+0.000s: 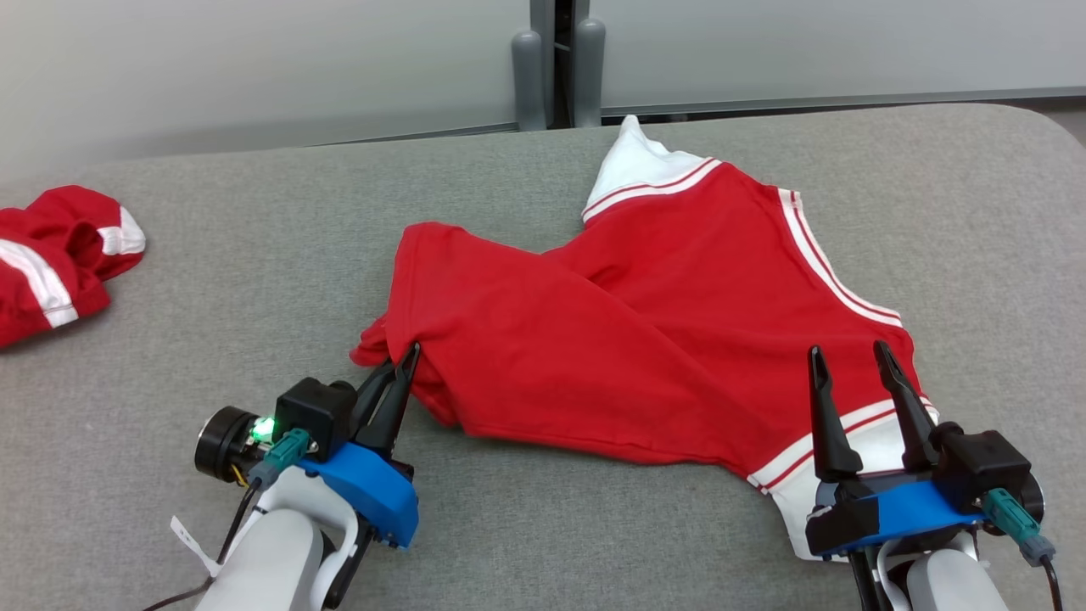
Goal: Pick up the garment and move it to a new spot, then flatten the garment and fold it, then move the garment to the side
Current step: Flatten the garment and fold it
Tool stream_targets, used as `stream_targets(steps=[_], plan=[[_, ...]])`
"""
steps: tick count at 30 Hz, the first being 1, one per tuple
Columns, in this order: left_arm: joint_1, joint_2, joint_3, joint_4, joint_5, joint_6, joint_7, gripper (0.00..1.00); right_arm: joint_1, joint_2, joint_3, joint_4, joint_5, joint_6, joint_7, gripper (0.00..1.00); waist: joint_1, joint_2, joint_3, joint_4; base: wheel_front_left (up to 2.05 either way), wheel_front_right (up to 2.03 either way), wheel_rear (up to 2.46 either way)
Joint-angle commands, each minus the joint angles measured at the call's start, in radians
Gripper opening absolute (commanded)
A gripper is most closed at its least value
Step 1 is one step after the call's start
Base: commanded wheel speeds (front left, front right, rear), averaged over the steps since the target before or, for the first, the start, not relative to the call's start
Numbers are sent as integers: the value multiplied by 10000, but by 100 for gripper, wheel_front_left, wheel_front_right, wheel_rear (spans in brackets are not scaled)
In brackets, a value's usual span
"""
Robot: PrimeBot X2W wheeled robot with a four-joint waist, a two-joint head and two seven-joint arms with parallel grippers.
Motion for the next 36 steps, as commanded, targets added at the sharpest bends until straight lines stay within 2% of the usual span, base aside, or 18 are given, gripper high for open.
stream_targets(steps=[1,10,16,22,36], plan=[[280,130,6,-406,-16,80,147,0,155,1,-13,26,57,-3,-4,100,0,-1,-66,133,0,0,0],[1371,816,99,-2722,-140,408,1197,0,173,1,-110,39,67,-3,-4,100,0,-1,-72,389,0,0,0],[1806,1032,147,-3108,-313,480,1488,0,16,1,-48,58,87,-3,-4,100,0,-1,58,361,0,0,0],[1886,937,198,-2360,-511,430,1147,0,-81,1,-50,127,79,-3,-4,100,0,-1,172,284,0,0,0],[384,727,159,534,-560,91,-251,0,-263,1,14,354,-14,-3,-4,100,0,-1,207,6,0,0,0]])
